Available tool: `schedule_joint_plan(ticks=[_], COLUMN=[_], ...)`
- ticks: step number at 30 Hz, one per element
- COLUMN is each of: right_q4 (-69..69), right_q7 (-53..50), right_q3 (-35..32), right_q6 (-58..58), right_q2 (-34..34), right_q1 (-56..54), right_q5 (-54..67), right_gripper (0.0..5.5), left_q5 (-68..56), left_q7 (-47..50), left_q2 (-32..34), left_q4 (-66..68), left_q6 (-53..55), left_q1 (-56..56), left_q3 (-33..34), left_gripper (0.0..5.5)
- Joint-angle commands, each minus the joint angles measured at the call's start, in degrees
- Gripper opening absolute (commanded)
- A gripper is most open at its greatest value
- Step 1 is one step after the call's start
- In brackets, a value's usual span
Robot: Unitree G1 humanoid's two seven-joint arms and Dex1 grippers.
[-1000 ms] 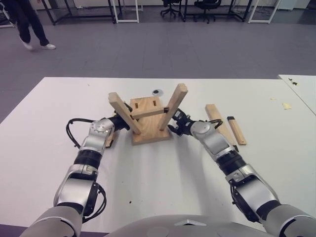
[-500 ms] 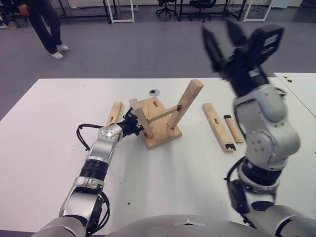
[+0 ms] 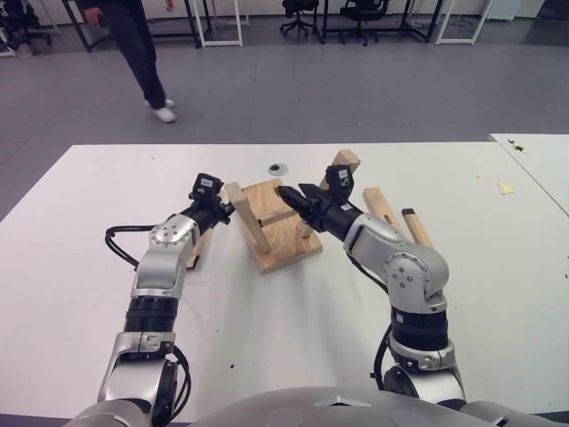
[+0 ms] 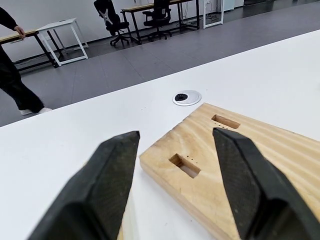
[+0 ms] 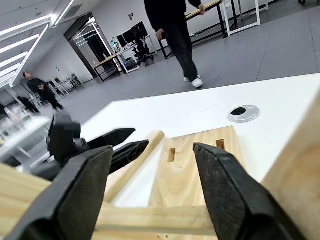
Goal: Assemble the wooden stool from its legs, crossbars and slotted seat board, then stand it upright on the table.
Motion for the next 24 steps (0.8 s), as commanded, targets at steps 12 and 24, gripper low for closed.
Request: schedule_joint_plan(ticks=[12, 24], right_q4=[-2.05, -12.71], right_q7=[1.21, 12.45], right_q3=[-16.27, 9.19], right_q6=[-7.14, -13.74], right_q2=[-24.81, -27.35], right_q1=[-5.72, -4.32], right_q5=[-1.85, -13.94], right_gripper=[3.03, 3.03], left_q5=[-0.09, 3.29], left_q7=[19.69, 25.42], left_q2=[-11.45, -15.01], left_q4=[-41.87, -42.57], left_q6=[23.34, 41.5], left_q1=[18.58, 4.62], left_q3=[-0.04, -9.5], left_gripper=[2.69, 2.69])
